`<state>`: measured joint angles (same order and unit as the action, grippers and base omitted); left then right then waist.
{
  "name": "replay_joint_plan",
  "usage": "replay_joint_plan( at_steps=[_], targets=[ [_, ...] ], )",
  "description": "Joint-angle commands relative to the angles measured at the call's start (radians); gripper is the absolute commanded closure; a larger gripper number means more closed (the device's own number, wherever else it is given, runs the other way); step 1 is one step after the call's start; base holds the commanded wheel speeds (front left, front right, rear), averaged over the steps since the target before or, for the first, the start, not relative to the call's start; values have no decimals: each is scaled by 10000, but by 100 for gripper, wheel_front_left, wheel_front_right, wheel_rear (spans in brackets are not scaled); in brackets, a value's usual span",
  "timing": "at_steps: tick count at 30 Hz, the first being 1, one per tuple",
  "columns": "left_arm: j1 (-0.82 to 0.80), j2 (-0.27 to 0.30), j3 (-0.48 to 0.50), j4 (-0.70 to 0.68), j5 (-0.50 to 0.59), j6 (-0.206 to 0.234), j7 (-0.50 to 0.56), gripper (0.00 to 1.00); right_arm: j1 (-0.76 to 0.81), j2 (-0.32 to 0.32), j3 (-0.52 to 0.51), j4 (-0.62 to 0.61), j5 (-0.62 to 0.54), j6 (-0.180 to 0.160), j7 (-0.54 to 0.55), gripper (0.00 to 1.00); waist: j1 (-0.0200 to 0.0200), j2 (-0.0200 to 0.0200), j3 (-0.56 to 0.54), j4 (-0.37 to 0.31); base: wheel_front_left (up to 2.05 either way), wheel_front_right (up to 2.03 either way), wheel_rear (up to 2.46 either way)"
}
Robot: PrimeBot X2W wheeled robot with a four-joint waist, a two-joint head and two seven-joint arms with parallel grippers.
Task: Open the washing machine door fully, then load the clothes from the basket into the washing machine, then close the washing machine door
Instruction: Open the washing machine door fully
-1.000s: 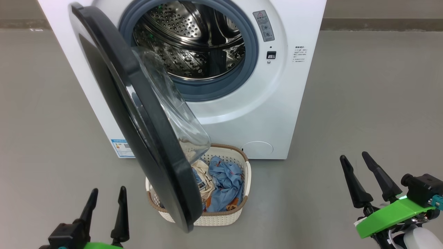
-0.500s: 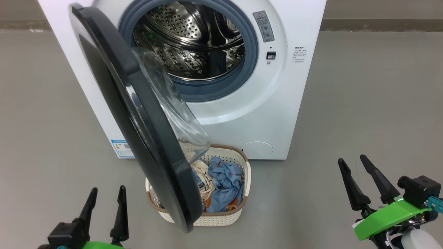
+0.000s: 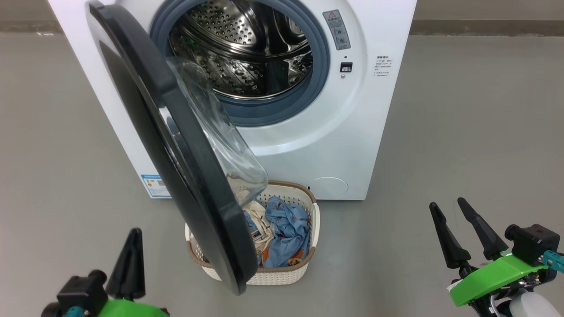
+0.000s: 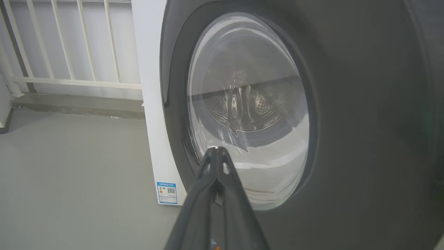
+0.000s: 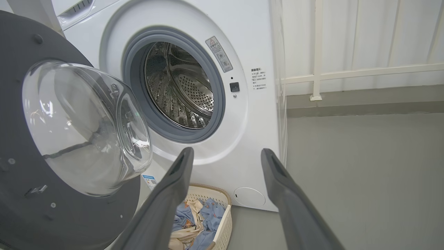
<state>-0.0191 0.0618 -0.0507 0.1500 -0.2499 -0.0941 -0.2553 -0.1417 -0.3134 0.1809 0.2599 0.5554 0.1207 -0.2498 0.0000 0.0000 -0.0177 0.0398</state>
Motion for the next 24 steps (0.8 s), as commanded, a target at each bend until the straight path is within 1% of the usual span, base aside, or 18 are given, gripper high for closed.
replay_joint_plan(
  at_steps=[1,6,12,19,21,22,24],
  targets=[
    [-526,82,373,-378,51,-32,-64,100,-128,-96,130,-213,-113,100,-120,0,0,0,22,-8,0,0,0],
    [-725,56,387,-1185,105,18,-64,100,-206,-7,137,-217,-121,100,-120,0,0,0,98,-69,0,0,0],
    [-873,5,40,-2990,303,66,-64,100,-245,56,114,-229,-116,100,-120,0,0,0,116,-92,0,0,0],
    [-913,-29,-724,-4590,416,32,56,100,-284,114,170,-246,-78,100,-120,0,0,0,87,-117,0,0,0],
    [-903,-40,-1060,-4929,399,9,203,100,-300,141,157,-255,-32,100,-120,0,0,0,85,-139,0,0,0],
    [-903,-40,-1060,-4929,399,9,203,100,-300,141,157,-255,-32,100,-120,0,0,0,85,-139,0,0,0],
    [-880,-60,-1648,-5228,303,-31,422,100,-316,166,150,-285,43,100,-120,0,0,0,92,-178,0,0,0]
  ],
)
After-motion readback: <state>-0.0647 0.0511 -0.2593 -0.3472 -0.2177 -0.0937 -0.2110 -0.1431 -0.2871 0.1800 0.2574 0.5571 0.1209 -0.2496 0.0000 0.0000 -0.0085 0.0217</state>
